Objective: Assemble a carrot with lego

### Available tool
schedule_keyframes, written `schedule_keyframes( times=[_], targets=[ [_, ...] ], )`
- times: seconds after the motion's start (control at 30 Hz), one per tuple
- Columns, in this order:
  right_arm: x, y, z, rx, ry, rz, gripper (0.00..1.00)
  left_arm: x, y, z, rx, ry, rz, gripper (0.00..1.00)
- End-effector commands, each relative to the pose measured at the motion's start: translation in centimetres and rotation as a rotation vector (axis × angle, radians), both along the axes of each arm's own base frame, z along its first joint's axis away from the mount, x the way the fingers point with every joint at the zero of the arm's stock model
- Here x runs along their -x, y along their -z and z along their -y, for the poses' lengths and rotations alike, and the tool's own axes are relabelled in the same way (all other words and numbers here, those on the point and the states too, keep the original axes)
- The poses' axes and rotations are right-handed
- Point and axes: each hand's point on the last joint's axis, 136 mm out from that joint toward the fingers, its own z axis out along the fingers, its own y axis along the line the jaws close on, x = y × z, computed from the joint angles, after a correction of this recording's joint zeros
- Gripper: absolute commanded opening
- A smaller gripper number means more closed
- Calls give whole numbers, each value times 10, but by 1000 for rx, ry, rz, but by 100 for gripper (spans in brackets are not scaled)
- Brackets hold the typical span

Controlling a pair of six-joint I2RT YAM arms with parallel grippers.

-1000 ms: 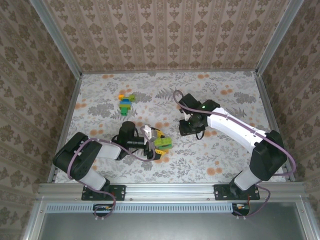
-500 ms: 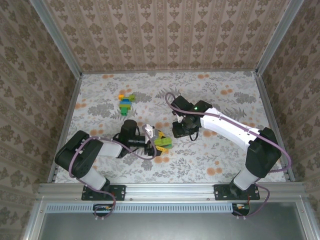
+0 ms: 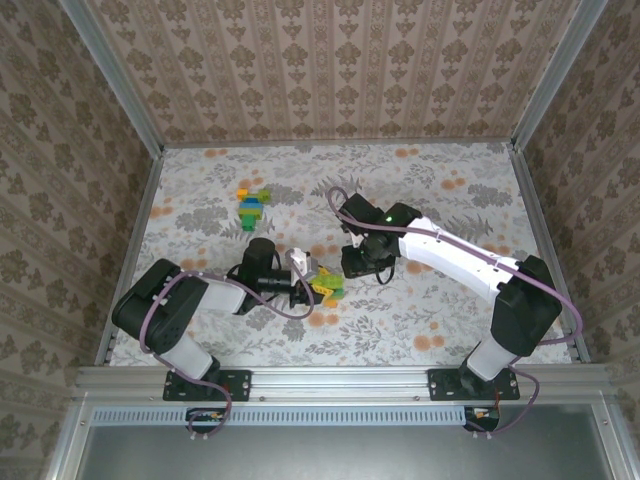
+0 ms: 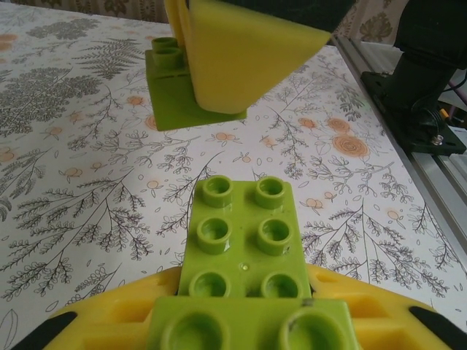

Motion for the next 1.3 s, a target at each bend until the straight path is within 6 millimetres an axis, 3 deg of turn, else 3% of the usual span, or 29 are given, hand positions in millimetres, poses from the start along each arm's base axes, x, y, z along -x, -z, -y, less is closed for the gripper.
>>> schedule_keyframes(
  times=[0.0, 0.3, 0.97, 1.27],
  targets=[
    [12, -6, -2, 1, 17, -49, 27, 2, 2, 2, -10, 6, 21, 34],
    [24, -13, -8, 3, 68, -68, 24, -1, 12, 5, -63, -34, 63, 29],
    [17, 6, -23, 3, 137, -48, 23, -3, 18, 6, -90, -57, 78, 27],
    [21, 15, -11, 84, 170, -28, 22, -4, 19, 6, -93, -60, 75, 26]
  ],
)
